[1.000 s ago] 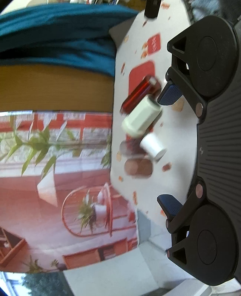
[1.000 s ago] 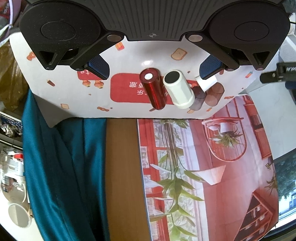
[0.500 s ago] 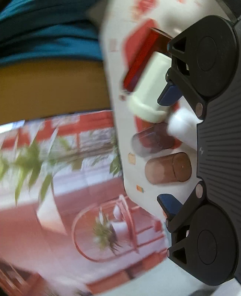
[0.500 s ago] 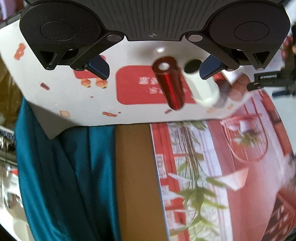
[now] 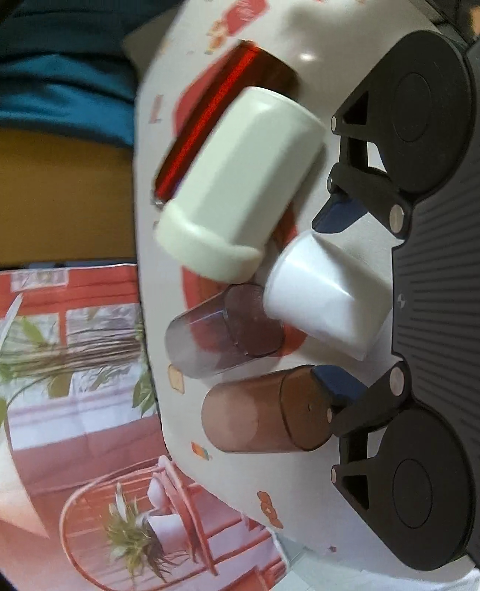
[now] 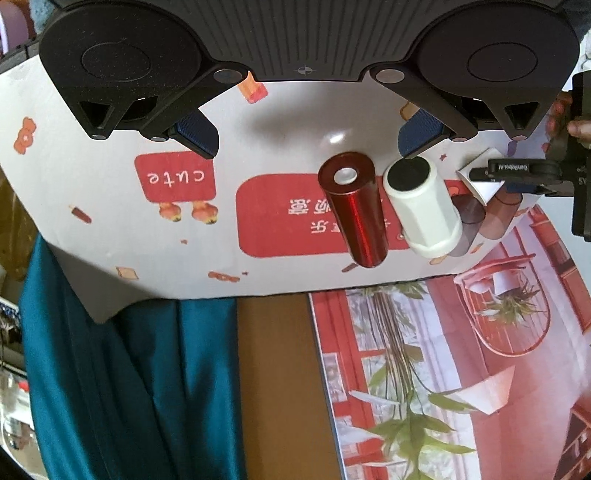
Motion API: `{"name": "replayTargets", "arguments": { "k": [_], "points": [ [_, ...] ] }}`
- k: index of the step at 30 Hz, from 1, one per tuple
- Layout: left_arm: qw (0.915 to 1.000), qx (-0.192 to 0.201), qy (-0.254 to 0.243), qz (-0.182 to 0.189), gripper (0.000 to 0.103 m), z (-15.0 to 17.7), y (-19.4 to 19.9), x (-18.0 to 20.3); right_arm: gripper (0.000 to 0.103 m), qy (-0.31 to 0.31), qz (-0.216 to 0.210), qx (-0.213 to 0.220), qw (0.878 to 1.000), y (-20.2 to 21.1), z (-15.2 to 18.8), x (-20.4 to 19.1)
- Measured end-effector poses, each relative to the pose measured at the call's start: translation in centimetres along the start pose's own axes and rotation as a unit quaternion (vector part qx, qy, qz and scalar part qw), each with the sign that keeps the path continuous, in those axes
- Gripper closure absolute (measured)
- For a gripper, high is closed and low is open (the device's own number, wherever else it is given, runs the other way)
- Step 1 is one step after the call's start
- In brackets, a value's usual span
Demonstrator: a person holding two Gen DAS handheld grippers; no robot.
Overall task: Flip cup upright
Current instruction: 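Close the left gripper on the white plastic cup's body, then lift the white cup and rotate the left gripper to turn it upright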
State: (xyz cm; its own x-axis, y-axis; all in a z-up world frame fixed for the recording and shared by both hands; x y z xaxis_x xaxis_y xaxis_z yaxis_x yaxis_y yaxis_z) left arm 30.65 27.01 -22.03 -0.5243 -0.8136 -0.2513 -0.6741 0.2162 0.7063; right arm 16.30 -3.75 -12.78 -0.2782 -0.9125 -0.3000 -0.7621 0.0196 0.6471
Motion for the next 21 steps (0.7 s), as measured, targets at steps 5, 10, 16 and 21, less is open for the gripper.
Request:
{"name": "replayTargets", "arguments": {
  "k": [5, 10, 16, 21],
  "points": [
    [0.9999, -0.001, 0.014, 0.002, 0.043, 0.5, 0.6, 0.3, 0.000, 0.005, -0.001, -0.010, 1.000, -0.4, 0.4, 0.0],
    [0.9985, -0.019, 0.050, 0.009, 0.047, 1.0, 2.5, 1.6, 0.000, -0.011, 0.001, -0.012, 1.000, -0.7, 0.1, 0.9],
    [0.9970, -0.037, 0.048, 0.047, 0.047, 1.1, 4.7, 5.8, 0.000, -0.043, 0.007, -0.014, 0.999, -1.0, 0.0, 2.6],
    [0.9925, -0.042, 0.081, 0.081, 0.047, -0.2, 4.3, 8.8, 0.000, -0.049, 0.019, -0.001, 0.999, -0.6, -0.2, 4.0]
  ]
}}
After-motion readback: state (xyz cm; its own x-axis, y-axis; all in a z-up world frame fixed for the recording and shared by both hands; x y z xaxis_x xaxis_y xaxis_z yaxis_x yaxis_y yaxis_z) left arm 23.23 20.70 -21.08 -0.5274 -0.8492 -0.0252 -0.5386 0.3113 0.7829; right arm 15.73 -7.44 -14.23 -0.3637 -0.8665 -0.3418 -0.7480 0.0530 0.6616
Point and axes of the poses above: each gripper's, at about its wrist camera, not at the fingertips, and y roughly against the way its jaws point, x to its right, z to its underside, the point moved 3 cm from there along -y, roughly the way its jaws point, and after that the axes turned 9 degrees about -y, right-handed, at the moved point
